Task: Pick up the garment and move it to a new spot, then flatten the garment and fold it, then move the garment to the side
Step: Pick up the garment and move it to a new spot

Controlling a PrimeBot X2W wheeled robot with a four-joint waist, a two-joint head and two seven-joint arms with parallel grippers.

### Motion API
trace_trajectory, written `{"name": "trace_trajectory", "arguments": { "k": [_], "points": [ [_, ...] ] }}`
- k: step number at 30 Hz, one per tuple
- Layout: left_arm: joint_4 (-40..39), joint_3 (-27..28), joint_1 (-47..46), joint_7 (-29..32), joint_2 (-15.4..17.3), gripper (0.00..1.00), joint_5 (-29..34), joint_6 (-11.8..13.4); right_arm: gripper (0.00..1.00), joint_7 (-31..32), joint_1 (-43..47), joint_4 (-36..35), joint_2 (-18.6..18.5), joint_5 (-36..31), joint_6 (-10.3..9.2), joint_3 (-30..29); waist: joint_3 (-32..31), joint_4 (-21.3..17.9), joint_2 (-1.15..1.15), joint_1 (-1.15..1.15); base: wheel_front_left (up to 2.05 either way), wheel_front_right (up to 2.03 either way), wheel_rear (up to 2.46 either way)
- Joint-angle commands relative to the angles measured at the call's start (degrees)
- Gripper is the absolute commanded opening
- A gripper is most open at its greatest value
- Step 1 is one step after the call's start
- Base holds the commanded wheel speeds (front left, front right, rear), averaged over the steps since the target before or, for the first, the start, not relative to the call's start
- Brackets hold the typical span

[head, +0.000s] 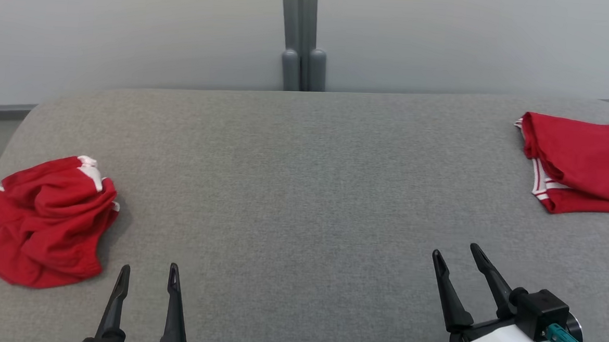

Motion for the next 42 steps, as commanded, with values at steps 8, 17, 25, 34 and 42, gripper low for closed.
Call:
{"name": "trace_trajectory", "arguments": {
  "k": [8,17,25,34,42],
  "points": [
    [-0.8,0.7,0.8,0.0,0.1,1.00,-1.4,2.2,1.00,-0.2,0.3,0.1,-0.6,0.4,-0.10,0.8,1.2,10.6,0.00,0.00,0.00,0.00,0.00],
    [-1.0,0.0,0.7,0.0,0.1,1.00,-2.3,2.9,1.00,-0.2,0.3,-0.1,-1.3,0.3,-0.10,1.1,1.8,16.3,0.00,0.00,0.00,0.00,0.00],
    [-1.1,-0.8,0.0,0.0,0.1,1.00,-3.5,3.8,1.00,-0.2,-0.1,-0.2,-2.5,0.4,-0.10,1.4,3.1,19.3,0.00,0.00,0.00,0.00,0.00],
    [-1.8,-2.3,-2.6,0.0,0.1,1.00,-5.0,5.5,1.00,-0.2,-2.0,-1.2,-4.5,0.3,-0.10,1.5,7.9,19.7,0.00,0.00,0.00,0.00,0.00],
    [1.2,-3.8,-13.2,0.0,0.1,1.00,-8.2,7.6,1.00,-0.2,-4.9,-2.9,-9.6,-0.3,-0.10,1.1,17.5,20.0,0.00,0.00,0.00,0.00,0.00]
  ]
}}
